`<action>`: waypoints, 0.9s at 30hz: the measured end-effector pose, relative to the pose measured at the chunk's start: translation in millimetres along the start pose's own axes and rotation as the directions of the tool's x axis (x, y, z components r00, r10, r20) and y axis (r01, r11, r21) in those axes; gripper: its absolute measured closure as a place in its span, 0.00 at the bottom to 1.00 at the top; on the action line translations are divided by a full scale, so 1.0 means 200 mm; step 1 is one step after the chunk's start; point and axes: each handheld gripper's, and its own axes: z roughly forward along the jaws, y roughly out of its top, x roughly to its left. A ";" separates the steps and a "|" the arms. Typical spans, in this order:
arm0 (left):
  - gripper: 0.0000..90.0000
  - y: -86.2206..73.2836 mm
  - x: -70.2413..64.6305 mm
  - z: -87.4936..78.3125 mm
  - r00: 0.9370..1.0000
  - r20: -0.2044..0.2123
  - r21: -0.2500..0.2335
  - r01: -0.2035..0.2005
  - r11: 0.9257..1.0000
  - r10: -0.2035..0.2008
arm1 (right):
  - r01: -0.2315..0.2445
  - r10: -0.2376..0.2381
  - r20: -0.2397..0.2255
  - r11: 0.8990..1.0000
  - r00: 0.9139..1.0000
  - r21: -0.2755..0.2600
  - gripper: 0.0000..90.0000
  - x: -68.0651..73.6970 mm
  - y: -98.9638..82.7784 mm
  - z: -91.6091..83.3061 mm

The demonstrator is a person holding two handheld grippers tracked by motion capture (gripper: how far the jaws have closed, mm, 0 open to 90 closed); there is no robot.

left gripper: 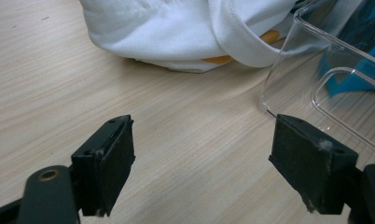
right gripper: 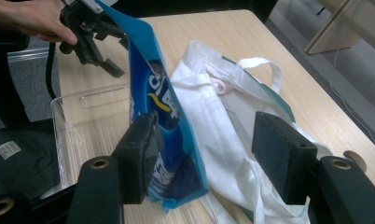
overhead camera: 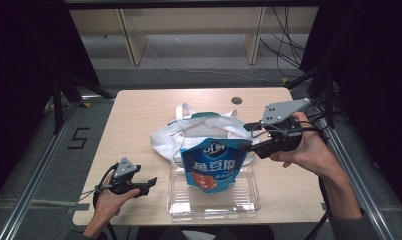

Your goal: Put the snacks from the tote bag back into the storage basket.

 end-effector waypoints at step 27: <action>0.23 0.01 0.00 -0.01 0.999 0.003 0.020 -0.036 0.999 0.035 | -0.136 0.142 0.075 0.988 0.987 -0.077 0.40 -0.02 -0.34 -0.04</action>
